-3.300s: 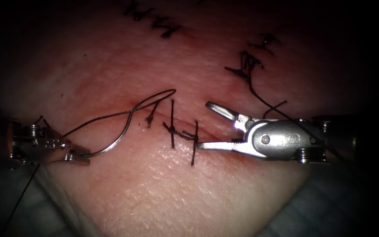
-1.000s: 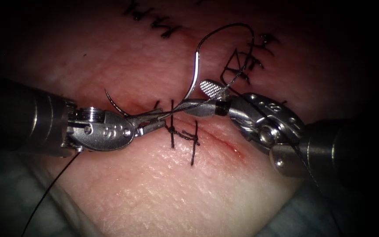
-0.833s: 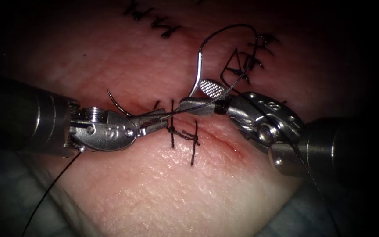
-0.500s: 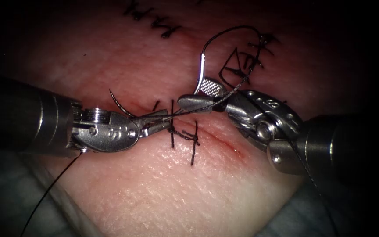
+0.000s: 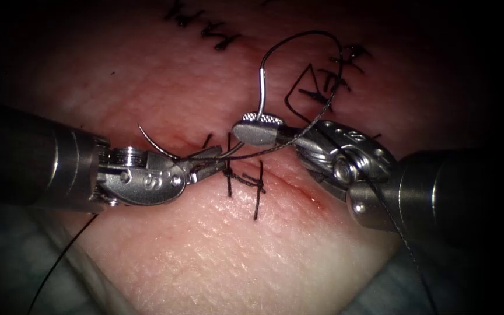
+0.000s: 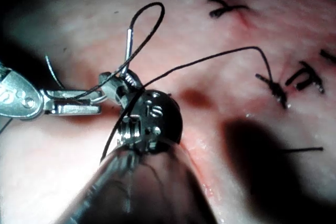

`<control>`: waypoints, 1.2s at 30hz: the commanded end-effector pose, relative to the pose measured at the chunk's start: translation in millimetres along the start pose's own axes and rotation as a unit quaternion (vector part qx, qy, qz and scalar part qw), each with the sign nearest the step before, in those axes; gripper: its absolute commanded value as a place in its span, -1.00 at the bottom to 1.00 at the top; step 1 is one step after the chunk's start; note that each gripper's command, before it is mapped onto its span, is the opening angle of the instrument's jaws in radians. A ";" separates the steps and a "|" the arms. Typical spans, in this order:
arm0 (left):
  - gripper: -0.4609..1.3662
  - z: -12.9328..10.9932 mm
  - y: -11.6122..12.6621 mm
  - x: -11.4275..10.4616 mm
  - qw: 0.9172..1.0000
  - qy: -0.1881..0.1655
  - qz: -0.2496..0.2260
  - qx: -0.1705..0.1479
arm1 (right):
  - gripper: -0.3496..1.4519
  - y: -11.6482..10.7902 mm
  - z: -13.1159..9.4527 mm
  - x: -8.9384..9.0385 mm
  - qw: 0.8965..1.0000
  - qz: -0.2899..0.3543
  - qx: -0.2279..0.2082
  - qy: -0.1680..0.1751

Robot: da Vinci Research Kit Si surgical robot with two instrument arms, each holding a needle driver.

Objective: Wound Closure
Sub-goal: Pass the needle from the left to the right, then adjust the grip on the needle by passing it back to the left

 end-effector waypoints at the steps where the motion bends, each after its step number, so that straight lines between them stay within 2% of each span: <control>1: -0.79 -0.1 0.0 0.0 1.000 0.006 0.000 -0.005 | -1.00 0.2 -0.1 0.0 1.000 -0.003 -0.004 0.004; 2: -0.78 -0.1 0.0 0.0 1.000 0.007 0.000 -0.006 | -1.00 0.4 -0.1 0.1 1.000 -0.005 -0.004 0.005; 8: -0.22 -0.1 0.1 0.1 0.999 0.027 -0.011 -0.026 | -1.00 1.1 -0.5 0.4 1.000 -0.009 -0.011 0.017; 9: -0.07 -0.2 0.2 0.1 0.999 0.030 -0.018 -0.027 | -1.00 1.1 -0.5 0.4 1.000 -0.009 -0.012 0.019; 10: -0.05 -0.4 0.3 0.3 0.999 0.030 -0.021 -0.027 | -1.00 1.1 -0.5 0.4 1.000 -0.008 -0.012 0.020; 14: 0.00 -0.9 0.8 0.7 0.999 0.031 -0.025 -0.029 | -1.00 1.1 -0.5 0.4 1.000 -0.010 -0.013 0.026; 22: -0.06 -3.0 2.7 2.1 0.997 0.053 -0.036 -0.053 | -1.00 1.4 -0.5 0.7 0.999 -0.038 -0.019 0.030; 29: -0.15 -6.5 4.5 2.8 0.994 0.053 -0.042 -0.090 | -1.00 2.7 -0.7 1.5 0.996 -0.076 -0.037 0.043; 36: -0.20 -9.6 5.3 2.6 0.991 0.046 -0.052 -0.114 | -1.00 3.5 -0.9 1.7 0.993 -0.106 -0.040 0.047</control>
